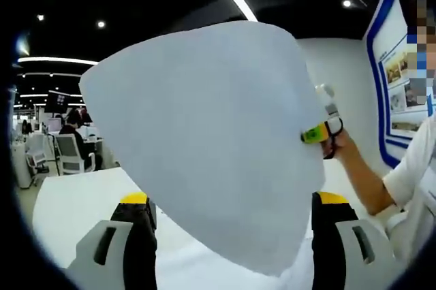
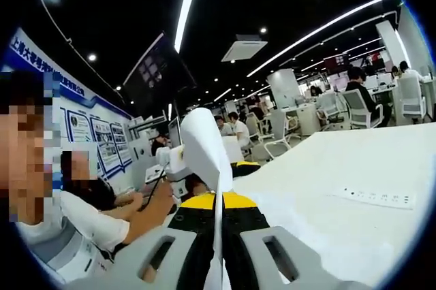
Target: Organize the stack of printing papers by aligning and flattening the scattered papers on the table
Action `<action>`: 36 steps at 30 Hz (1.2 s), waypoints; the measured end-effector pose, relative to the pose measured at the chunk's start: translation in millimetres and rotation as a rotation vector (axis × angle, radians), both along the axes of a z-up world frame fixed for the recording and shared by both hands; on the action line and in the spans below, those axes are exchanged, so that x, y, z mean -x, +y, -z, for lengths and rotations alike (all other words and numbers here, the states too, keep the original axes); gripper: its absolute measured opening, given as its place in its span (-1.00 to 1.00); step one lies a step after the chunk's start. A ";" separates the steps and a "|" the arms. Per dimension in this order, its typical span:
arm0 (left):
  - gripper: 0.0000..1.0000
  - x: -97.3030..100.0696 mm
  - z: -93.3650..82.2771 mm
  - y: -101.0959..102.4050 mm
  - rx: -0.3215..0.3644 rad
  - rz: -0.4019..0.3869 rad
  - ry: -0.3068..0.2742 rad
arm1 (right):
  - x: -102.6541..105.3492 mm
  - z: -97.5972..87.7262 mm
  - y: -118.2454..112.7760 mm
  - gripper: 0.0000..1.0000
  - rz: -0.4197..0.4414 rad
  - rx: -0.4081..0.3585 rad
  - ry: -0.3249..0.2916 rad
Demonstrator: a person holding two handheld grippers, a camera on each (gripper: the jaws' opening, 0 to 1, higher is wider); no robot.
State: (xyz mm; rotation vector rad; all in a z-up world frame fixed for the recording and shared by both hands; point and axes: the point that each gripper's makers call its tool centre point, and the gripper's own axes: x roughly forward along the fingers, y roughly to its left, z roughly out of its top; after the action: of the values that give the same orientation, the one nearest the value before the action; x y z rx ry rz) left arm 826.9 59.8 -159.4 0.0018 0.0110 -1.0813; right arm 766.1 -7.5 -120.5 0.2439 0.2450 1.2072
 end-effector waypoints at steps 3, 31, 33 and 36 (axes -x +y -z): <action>0.94 -0.4 -0.3 0.0 0.002 0.002 0.002 | 2.9 0.5 2.7 -1.00 -0.012 -0.002 0.000; 0.94 1.3 3.3 -9.2 0.005 0.024 0.021 | 10.2 4.4 18.0 -1.00 -0.076 -0.013 0.026; 0.94 -0.3 2.9 -8.4 0.005 0.021 0.022 | 9.1 4.5 17.7 -1.00 -0.075 -0.014 0.029; 0.94 -1.2 1.6 -7.6 0.007 0.021 0.022 | 7.5 4.2 17.0 -1.00 -0.074 -0.017 0.032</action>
State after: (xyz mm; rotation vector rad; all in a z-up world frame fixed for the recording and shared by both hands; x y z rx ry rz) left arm 828.0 52.1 -161.0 -0.0168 0.0271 -1.1022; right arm 758.6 9.5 -124.7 0.2712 0.2734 1.2799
